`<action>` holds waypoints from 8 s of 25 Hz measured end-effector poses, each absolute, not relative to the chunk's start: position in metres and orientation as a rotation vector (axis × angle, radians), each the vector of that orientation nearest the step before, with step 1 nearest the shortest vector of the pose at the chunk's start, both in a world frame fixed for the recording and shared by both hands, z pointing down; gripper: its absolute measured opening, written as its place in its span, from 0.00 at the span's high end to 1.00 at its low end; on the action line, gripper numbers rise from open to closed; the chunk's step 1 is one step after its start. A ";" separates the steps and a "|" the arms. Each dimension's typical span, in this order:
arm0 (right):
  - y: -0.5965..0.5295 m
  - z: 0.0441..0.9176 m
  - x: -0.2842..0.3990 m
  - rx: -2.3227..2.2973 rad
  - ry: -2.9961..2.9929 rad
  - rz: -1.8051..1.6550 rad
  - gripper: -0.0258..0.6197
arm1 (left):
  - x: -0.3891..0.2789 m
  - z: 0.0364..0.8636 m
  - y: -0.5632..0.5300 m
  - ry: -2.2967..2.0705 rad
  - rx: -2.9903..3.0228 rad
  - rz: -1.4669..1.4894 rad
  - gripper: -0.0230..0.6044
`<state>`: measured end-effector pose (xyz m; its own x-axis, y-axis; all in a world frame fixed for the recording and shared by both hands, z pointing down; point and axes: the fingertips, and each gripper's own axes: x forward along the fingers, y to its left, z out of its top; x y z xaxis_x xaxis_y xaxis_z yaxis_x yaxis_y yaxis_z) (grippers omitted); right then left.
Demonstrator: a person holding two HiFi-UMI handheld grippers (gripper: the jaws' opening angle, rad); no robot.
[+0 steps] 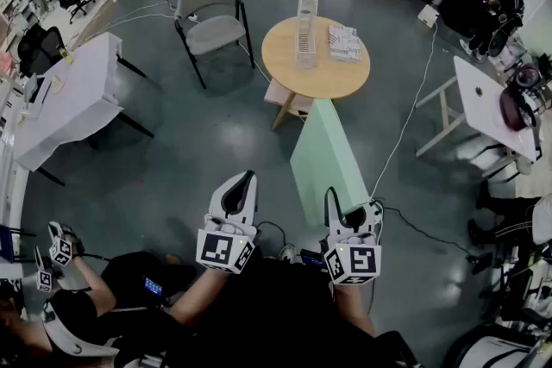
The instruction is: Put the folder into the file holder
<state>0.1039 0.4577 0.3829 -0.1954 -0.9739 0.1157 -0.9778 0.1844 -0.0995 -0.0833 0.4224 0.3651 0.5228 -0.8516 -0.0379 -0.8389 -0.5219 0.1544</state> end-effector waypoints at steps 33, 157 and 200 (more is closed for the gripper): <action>0.411 0.384 0.049 2.062 -2.318 0.251 0.73 | -0.134 0.372 0.362 -1.382 2.650 -0.177 0.95; -0.214 0.413 0.181 2.212 -2.205 0.137 0.73 | 0.001 0.408 -0.225 -1.286 2.649 -0.126 0.95; -0.285 0.461 0.175 2.318 -2.244 -0.052 0.73 | 0.014 0.427 -0.272 -1.153 2.686 -0.098 0.95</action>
